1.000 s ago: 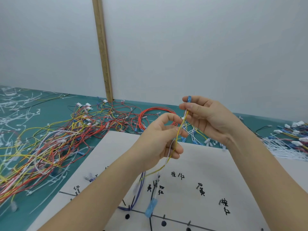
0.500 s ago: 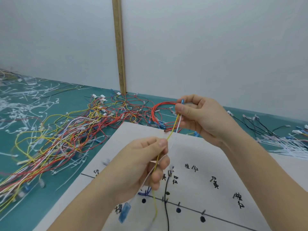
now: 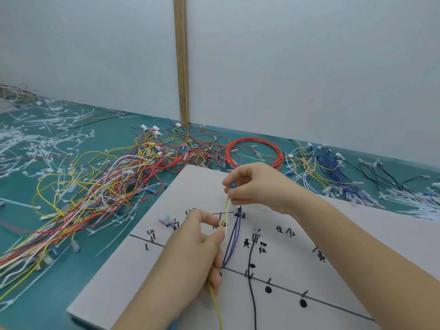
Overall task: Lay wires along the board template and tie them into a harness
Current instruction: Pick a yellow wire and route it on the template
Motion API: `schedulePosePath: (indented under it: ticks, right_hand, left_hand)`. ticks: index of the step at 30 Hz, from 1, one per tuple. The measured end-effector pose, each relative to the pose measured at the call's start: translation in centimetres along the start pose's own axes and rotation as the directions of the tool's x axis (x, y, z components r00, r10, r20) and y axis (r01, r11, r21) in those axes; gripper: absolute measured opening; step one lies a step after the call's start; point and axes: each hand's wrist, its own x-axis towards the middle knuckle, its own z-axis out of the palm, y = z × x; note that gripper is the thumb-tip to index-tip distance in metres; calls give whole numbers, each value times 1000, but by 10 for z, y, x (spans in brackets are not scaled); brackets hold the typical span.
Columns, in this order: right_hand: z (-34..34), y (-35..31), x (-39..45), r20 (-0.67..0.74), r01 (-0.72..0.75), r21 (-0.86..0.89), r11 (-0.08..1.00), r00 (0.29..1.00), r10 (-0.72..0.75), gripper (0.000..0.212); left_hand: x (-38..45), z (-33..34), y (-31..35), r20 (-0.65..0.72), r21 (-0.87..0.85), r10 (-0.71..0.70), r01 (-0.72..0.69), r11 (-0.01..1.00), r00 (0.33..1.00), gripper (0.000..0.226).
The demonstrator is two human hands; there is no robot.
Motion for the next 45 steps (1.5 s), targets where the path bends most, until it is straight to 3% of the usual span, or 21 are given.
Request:
schedulePosePath:
  ticks: [3, 8, 17, 24, 36, 39, 45]
  right_hand:
    - [11, 3, 7, 8, 22, -148, 989, 1000, -21, 21]
    - [15, 4, 12, -2, 18, -231, 973, 1000, -19, 22]
    - [15, 3, 11, -10, 26, -355, 935, 999, -31, 21]
    - [26, -1, 7, 32, 101, -672, 734, 994, -107, 17]
    - [30, 7, -9, 61, 146, -691, 708, 988, -145, 24]
    - [31, 6, -15, 82, 170, -739, 652, 983, -165, 26]
    - [27, -1, -41, 180, 300, -766, 568, 949, -257, 27]
  left_hand:
    - [-2, 2, -4, -31, 158, 33, -27, 987, 999, 14]
    - [-3, 8, -6, -64, 358, 60, -34, 933, 996, 13]
    - [-4, 11, -4, -60, 503, 42, -6, 864, 997, 7]
    - [-9, 12, -9, -48, 616, 43, -5, 788, 998, 3]
    - [-19, 7, -13, -1, 615, 38, -30, 788, 999, 11]
    - [-20, 6, -11, -6, 626, 33, -22, 780, 999, 14]
    - [-18, 8, -7, -13, 752, 4, 7, 659, 1000, 24]
